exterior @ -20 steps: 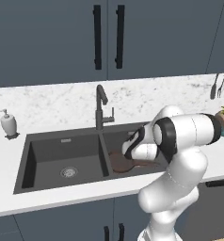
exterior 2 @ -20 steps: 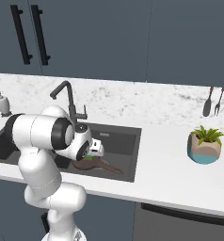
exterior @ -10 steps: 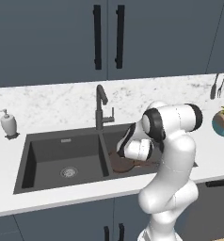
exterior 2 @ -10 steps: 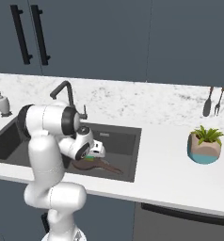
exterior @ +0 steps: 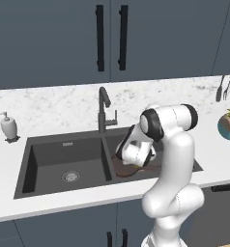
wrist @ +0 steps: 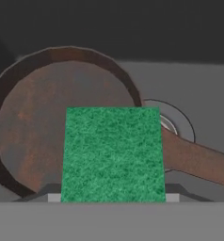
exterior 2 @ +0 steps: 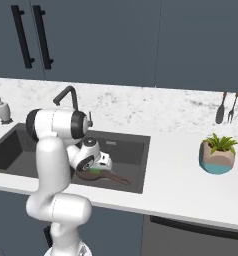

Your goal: Pick the pan and sponge and place them into the sink. Then turn on the water.

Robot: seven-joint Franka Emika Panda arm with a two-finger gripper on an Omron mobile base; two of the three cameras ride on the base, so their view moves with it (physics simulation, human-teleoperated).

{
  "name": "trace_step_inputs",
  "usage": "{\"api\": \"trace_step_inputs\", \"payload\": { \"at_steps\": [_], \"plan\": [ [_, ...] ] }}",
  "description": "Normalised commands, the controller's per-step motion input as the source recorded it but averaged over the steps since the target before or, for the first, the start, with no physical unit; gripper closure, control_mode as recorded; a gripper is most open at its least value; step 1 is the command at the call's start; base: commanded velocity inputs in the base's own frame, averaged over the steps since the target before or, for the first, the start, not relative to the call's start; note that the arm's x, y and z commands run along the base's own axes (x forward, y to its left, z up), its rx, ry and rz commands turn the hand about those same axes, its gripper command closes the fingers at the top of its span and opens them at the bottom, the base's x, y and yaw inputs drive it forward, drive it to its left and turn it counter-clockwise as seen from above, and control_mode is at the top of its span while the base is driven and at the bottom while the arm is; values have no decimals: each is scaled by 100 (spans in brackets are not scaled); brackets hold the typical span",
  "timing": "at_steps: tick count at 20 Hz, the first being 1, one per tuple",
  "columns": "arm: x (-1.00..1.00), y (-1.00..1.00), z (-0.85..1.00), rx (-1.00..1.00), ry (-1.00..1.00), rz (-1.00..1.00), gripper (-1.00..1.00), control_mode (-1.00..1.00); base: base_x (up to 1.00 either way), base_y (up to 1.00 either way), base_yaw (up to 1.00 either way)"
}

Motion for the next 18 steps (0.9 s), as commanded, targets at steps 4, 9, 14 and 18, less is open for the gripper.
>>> {"api": "trace_step_inputs", "payload": {
  "at_steps": [4, 9, 14, 18],
  "plan": [
    [14, 0, -31, 0, 0, 0, 100, -100, 0, 0, 0],
    [16, 0, -24, 0, 0, 0, 100, -100, 0, 0, 0],
    [18, 0, -23, 0, 0, 0, 100, -100, 0, 0, 0],
    [27, 0, -19, 0, 0, 0, 100, -100, 0, 0, 0]
  ]
}}
